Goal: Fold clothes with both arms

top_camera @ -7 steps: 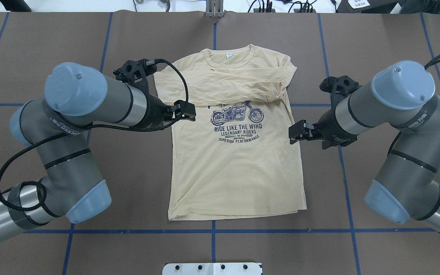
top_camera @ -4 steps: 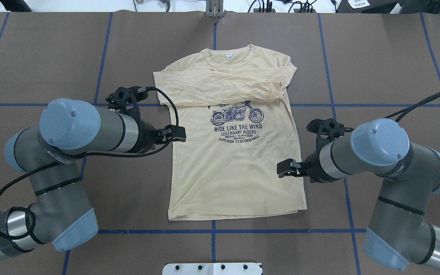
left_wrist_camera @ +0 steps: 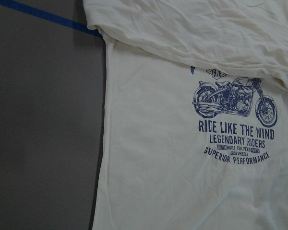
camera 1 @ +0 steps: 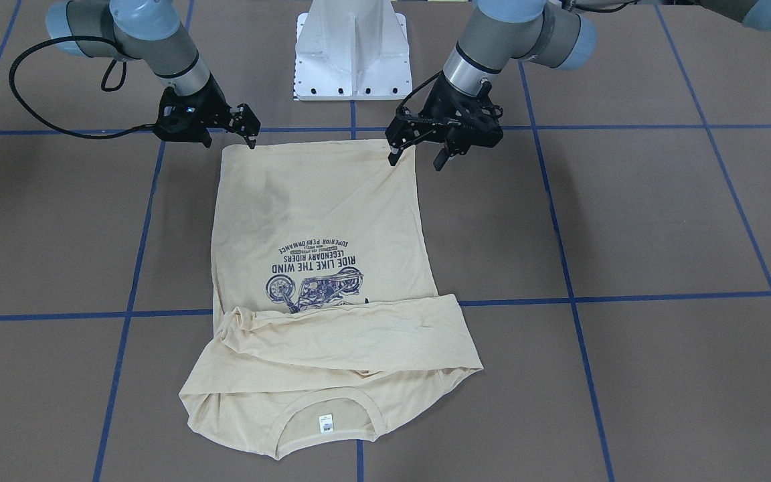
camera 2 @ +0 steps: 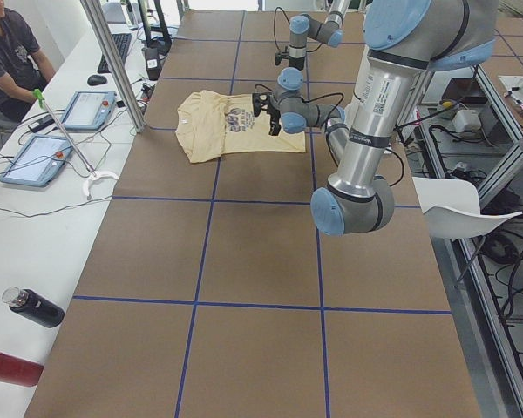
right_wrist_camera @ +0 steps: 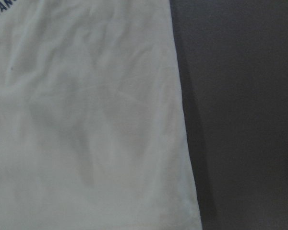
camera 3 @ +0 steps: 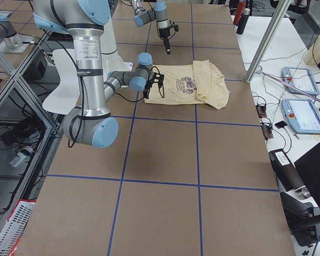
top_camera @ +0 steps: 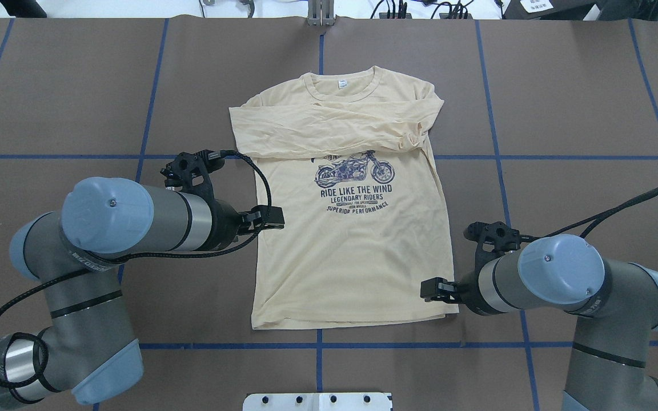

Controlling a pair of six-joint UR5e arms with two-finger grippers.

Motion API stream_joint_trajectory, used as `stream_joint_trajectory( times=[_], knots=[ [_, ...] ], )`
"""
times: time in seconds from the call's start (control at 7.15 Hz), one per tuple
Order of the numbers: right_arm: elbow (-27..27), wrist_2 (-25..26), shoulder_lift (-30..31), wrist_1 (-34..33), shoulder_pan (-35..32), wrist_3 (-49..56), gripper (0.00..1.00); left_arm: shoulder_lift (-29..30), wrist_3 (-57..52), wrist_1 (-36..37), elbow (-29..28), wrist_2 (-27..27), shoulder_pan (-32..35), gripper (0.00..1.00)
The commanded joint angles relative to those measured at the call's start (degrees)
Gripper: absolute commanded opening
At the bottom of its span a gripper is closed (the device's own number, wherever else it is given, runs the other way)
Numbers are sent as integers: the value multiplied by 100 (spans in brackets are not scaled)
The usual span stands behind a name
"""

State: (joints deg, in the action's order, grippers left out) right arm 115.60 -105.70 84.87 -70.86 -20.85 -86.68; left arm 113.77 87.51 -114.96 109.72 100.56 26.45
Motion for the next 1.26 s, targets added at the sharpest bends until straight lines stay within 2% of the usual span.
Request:
stream_joint_trajectory(
  times=[0.0,0.42,0.7,0.84,1.12],
  knots=[
    [-55,6,48,-25,63,-15,99,5,12,0,49,-1,-26,100],
    [-169,15,-23,-25,238,-42,91,40,3,0,58,8,-44,100],
    [-169,15,-23,-25,266,-42,74,49,-14,0,58,16,-44,100],
    [-169,6,-23,-25,292,-42,69,58,-15,0,67,16,-44,100],
    [-221,6,-23,-25,309,-42,66,58,-15,0,58,16,-44,100]
  ],
)
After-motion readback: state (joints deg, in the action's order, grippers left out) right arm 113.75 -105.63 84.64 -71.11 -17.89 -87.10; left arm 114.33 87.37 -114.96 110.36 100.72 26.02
